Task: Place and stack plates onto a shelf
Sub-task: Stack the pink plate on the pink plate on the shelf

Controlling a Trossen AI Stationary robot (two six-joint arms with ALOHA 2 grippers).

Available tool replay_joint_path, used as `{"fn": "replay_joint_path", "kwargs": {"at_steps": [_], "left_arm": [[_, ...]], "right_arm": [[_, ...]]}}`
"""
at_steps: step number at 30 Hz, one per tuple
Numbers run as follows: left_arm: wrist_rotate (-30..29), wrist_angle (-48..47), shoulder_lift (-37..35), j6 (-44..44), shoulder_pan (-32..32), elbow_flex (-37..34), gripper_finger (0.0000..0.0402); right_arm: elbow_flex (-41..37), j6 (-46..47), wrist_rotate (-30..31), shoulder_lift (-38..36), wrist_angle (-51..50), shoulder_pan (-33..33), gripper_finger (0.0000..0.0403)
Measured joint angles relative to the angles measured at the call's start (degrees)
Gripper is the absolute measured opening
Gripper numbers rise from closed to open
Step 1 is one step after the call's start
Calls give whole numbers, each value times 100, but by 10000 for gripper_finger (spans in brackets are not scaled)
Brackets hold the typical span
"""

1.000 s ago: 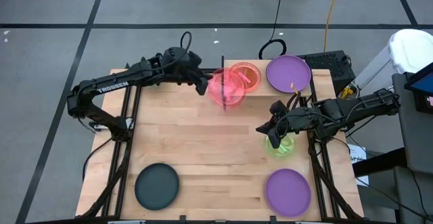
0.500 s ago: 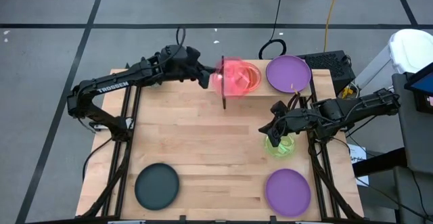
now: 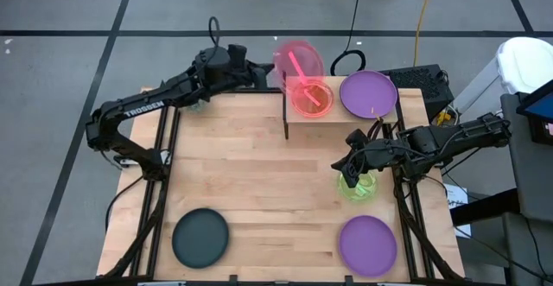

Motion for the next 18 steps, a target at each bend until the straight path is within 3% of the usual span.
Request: {"fn": "replay_joint_path", "kwargs": {"at_steps": [7, 18], "left_arm": [[-3, 450, 198, -6, 271, 4, 0], [0, 908, 1117, -76, 251, 4, 0]], "right_arm": [[0, -220, 10, 0, -2, 0, 0], [0, -276, 5, 0, -2, 0, 0]]}}
